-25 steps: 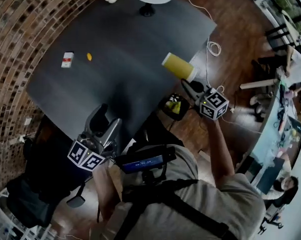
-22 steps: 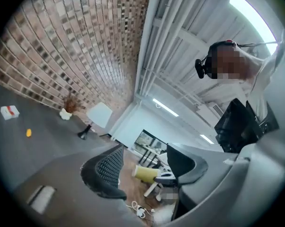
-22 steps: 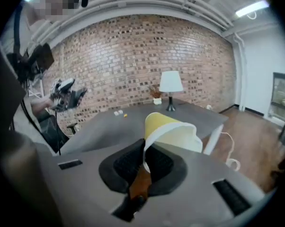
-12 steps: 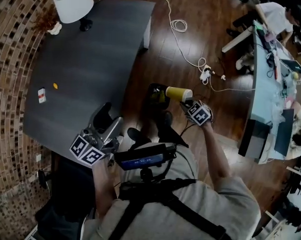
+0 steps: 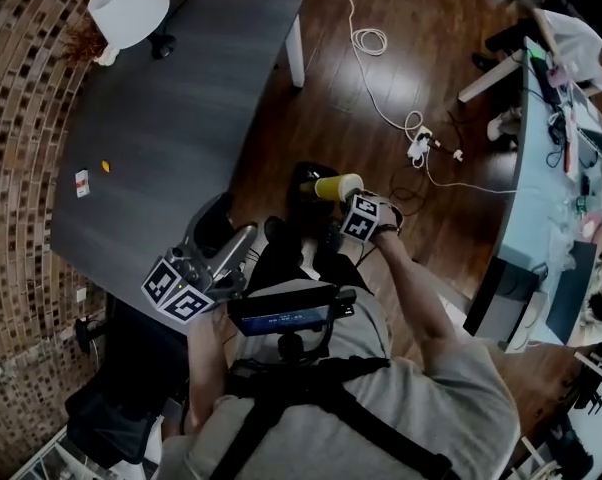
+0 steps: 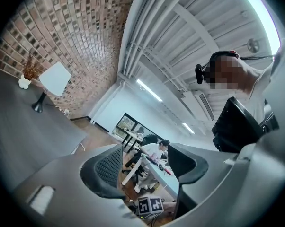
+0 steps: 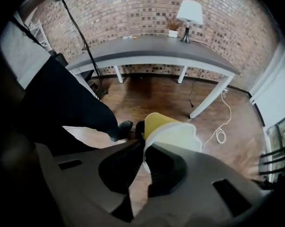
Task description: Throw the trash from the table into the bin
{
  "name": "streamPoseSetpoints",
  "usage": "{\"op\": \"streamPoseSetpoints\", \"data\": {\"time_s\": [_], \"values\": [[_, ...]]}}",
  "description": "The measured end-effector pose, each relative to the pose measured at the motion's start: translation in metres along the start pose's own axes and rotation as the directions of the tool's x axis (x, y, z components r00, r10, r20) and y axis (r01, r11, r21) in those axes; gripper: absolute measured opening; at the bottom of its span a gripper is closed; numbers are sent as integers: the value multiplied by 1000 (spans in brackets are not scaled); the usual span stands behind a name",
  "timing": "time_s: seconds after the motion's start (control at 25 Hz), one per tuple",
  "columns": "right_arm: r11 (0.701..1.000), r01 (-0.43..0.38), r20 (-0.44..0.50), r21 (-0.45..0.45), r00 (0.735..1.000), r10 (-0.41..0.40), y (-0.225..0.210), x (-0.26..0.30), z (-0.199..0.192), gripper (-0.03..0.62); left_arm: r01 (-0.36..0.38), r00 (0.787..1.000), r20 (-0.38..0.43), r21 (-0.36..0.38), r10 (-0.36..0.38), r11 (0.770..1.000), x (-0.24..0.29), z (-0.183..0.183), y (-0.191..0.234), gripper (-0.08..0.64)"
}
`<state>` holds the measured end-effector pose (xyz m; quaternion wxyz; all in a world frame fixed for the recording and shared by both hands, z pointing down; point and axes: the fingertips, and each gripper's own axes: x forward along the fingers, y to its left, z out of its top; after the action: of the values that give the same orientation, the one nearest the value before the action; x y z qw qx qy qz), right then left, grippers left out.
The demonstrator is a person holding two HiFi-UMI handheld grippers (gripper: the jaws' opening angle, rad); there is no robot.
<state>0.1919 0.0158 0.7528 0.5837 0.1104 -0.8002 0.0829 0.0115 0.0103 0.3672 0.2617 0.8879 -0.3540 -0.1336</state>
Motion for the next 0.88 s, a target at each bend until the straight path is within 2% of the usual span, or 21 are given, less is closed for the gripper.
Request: {"op": "streamPoseSetpoints", "data": {"time_s": [0.16, 0.4, 0.52, 0.6, 0.64, 0.68, 0.72, 0.76, 0.8, 0.88], "values": [[997, -4, -53, -77, 999, 0, -6, 19, 13, 26, -7, 1000, -5, -16, 7, 1000, 8, 4, 19, 287], [994, 55, -70, -90, 996, -61, -18, 35, 38, 46, 10, 999, 39, -48, -8, 999, 13, 21, 43, 287], [997, 69, -37, -27, 997, -70, -23, 24, 48, 46, 22, 999, 32, -69, -20, 997, 14, 21, 52, 287], [994, 87, 38, 61, 995, -90, -29, 3, 53, 46, 27, 999, 21, -85, -25, 996, 16, 17, 58, 287], [988, 96, 104, 118, 989, -109, -34, -13, 57, 46, 33, 999, 14, -86, -32, 996, 19, 16, 60, 287], [978, 101, 188, 183, 973, -136, -40, -33, 64, 46, 42, 999, 5, -84, -42, 996, 22, 15, 61, 287], [963, 96, 287, 251, 943, -169, -46, -57, 72, 43, 54, 998, -4, -81, -55, 995, 26, 14, 61, 287], [945, 77, 393, 318, 896, -206, -52, -86, 80, 46, 67, 998, -13, -79, -68, 995, 31, 12, 61, 287], [924, 46, 496, 380, 833, -246, -58, -118, 88, 46, 81, 996, -21, -80, -82, 994, 35, 11, 59, 287], [876, -30, 650, 482, 682, -335, -69, -179, 94, 12, 109, 993, -35, -77, -111, 991, 45, 9, 55, 287]]}}
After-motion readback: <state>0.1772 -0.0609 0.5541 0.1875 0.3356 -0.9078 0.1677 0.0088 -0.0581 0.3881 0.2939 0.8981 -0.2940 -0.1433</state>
